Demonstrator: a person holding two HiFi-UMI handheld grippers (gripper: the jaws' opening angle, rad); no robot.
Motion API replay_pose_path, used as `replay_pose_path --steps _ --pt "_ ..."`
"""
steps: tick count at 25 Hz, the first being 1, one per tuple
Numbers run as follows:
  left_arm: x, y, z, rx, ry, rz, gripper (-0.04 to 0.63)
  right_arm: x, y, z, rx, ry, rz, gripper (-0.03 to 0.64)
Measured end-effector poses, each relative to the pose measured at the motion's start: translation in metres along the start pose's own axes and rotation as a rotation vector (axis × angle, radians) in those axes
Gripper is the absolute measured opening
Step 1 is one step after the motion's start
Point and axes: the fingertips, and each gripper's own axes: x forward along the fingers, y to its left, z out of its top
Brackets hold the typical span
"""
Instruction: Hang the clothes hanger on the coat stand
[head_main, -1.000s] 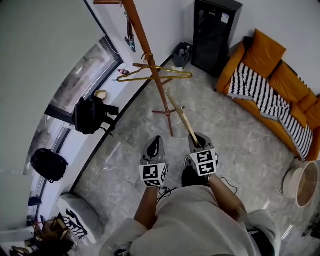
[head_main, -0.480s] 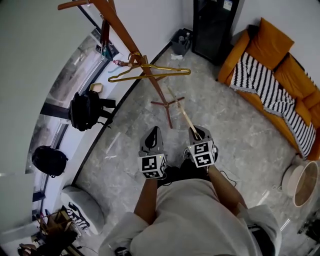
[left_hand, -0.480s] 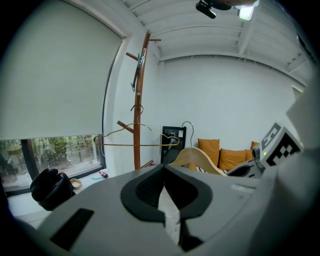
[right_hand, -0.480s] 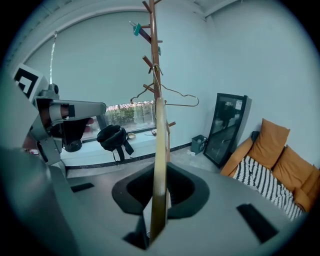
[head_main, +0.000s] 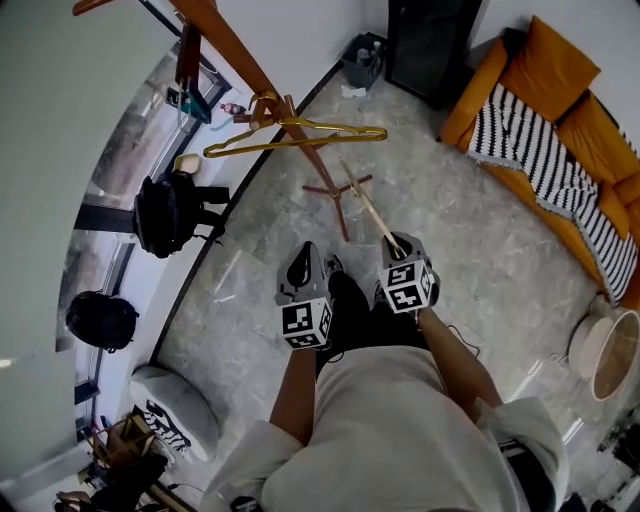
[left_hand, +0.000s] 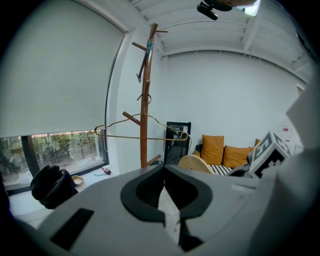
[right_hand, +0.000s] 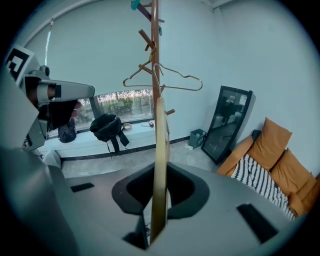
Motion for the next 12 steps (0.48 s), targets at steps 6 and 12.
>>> replay_pose_path --steps 6,12 --pt "0.029 0.015 -0.013 -0.012 0.016 -0.024 0.009 0.042 0.003 0.0 0.018 0.026 -0.004 0.035" --pt "0.065 0.031 -0.03 -0.022 0.027 -0.052 0.009 0.087 0.008 0.006 0.047 0.047 -0.006 0.035"
